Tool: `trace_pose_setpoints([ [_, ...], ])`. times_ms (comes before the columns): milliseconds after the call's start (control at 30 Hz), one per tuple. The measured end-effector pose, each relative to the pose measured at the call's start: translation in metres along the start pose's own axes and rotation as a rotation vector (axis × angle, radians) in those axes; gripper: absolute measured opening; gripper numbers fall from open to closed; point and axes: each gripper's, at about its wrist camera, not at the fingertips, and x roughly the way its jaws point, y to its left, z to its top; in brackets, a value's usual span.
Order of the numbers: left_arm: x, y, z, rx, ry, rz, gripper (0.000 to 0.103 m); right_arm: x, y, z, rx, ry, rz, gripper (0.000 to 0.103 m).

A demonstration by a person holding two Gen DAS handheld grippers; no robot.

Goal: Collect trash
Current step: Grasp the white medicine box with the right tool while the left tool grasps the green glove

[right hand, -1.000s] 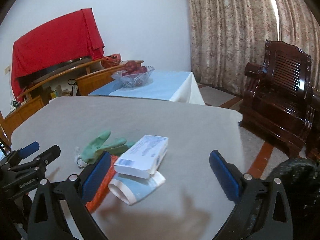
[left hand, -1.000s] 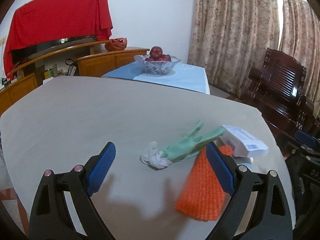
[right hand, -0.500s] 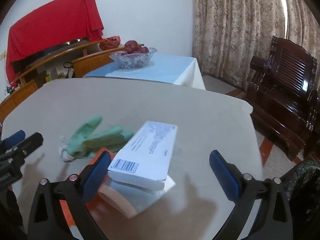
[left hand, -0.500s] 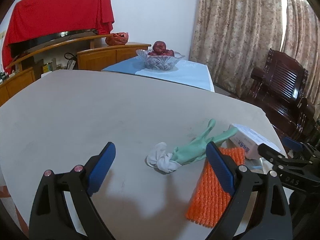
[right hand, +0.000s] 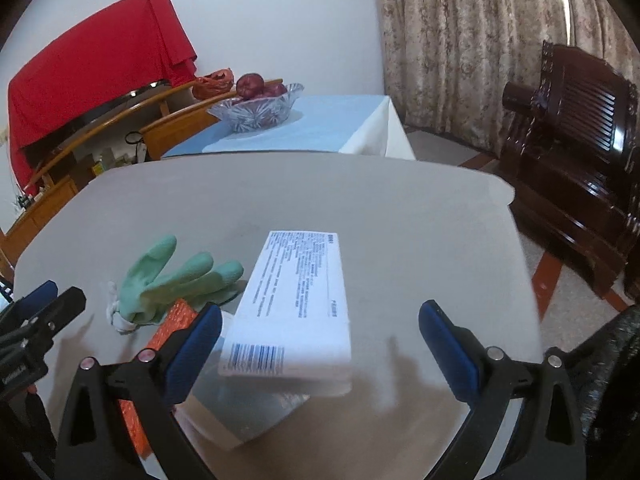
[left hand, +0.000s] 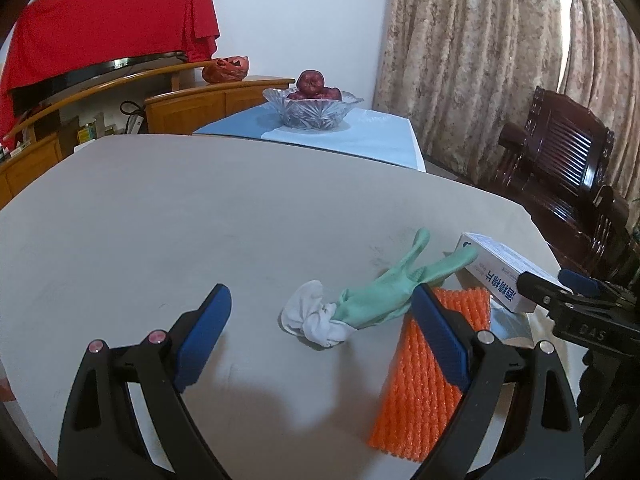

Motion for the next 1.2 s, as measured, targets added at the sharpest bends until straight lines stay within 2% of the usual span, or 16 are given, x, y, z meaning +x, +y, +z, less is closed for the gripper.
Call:
trace_pose_setpoints([
  [100,0.004,-0.002,0.000,0.004,0.009,-0.002,0.089,0.008,0.002,-0.001,-0.003,0.023,0.009,0.094],
  [200,0.008,-0.006,0.000,0.013,0.015,-0.007,0.089,0.011,0.001,-0.002,0.002,0.034,0.032,0.067],
  [233,0.011,-0.007,0.000,0.017,0.018,-0.010,0.089,0.012,0.001,-0.002,0.003,0.042,0.046,0.055],
  [700,0.056,-0.030,0.003,0.075,0.116,-0.047,0.088,-0.012,-0.023,-0.005,0.020,0.001,0.016,0.055],
  [800,0.066,-0.032,0.003,0.074,0.151,-0.056,0.077,-0.015,-0.024,-0.005,0.020,-0.002,0.019,0.055],
  [967,0.072,-0.020,0.006,0.000,0.164,-0.073,0.056,-0.018,-0.025,-0.007,0.034,-0.004,0.026,0.055],
  [1033,0.070,-0.016,0.007,-0.017,0.158,-0.068,0.039,-0.021,-0.024,-0.007,0.032,-0.007,0.026,0.055],
  [1067,0.068,-0.014,0.007,-0.028,0.155,-0.072,0.036,-0.022,-0.024,-0.007,0.031,-0.008,0.026,0.055],
  [1100,0.067,-0.014,0.007,-0.034,0.149,-0.084,0.018,-0.024,-0.023,-0.006,0.029,-0.012,0.028,0.055],
  [1200,0.057,-0.015,0.008,-0.038,0.129,-0.064,0.014,-0.030,-0.020,-0.004,0.017,-0.026,0.030,0.055],
])
